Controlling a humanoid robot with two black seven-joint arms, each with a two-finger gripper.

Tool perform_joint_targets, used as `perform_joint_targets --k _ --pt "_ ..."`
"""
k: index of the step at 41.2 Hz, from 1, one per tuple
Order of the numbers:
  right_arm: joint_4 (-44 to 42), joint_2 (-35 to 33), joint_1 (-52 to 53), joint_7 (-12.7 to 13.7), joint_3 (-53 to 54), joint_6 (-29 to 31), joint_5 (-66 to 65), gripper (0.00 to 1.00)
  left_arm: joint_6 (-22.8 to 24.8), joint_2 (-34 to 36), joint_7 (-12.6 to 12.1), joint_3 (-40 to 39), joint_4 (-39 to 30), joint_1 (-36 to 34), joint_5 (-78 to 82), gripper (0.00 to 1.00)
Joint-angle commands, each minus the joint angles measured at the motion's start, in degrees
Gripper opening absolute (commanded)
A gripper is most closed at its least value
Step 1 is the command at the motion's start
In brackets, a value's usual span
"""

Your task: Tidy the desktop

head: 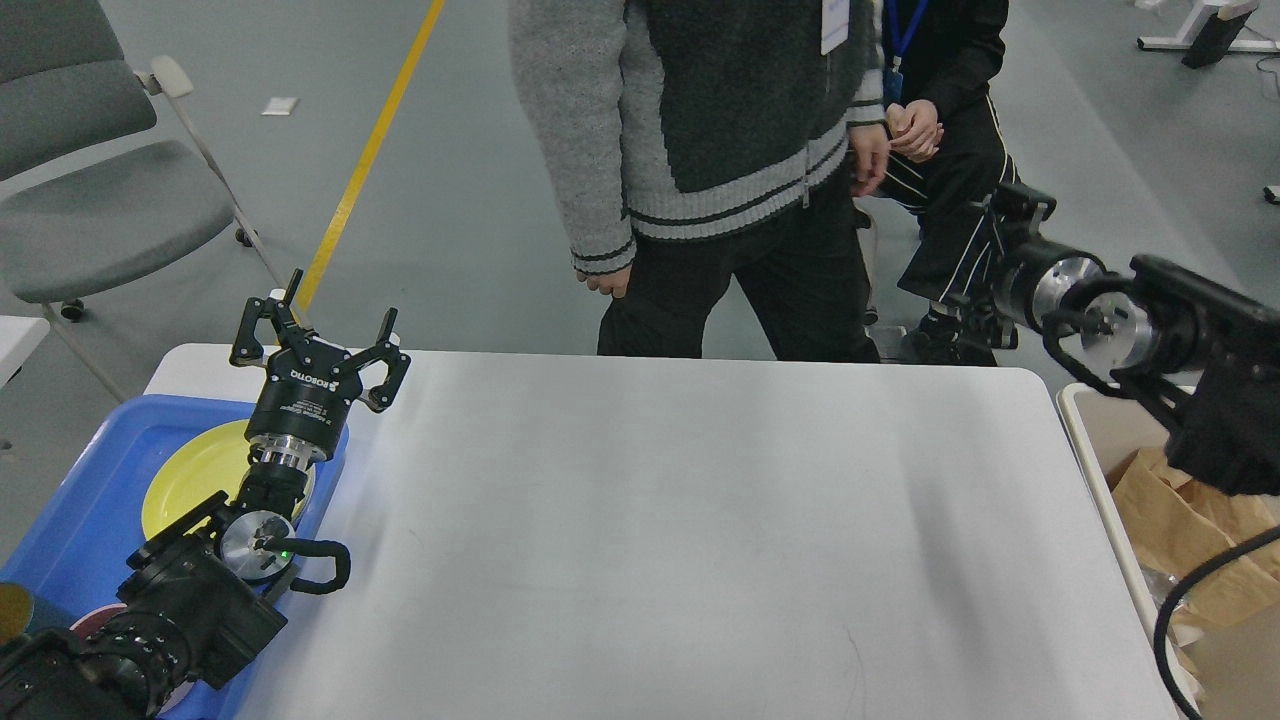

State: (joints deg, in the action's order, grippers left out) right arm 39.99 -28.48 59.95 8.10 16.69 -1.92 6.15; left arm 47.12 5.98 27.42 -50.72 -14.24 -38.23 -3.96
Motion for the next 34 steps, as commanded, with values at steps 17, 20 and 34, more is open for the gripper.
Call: perform_joint_targets --k 17,20,34 --pt "-3.0 8.3 -19.3 -33.3 17.3 1.6 -1.1 1.00 0.0 0.0 0.0 0.0 0.0 0.0 0.0 0.99" --pt "-5.9 11.1 -20.1 -34.9 18.0 3.0 -0.7 1.00 0.0 0.0 0.0 0.0 0.0 0.0 0.0 0.99" --pt "-6.9 13.5 -20.7 -36.5 23.5 1.9 1.3 1.00 0.0 0.0 0.0 0.0 0.0 0.0 0.0 0.99"
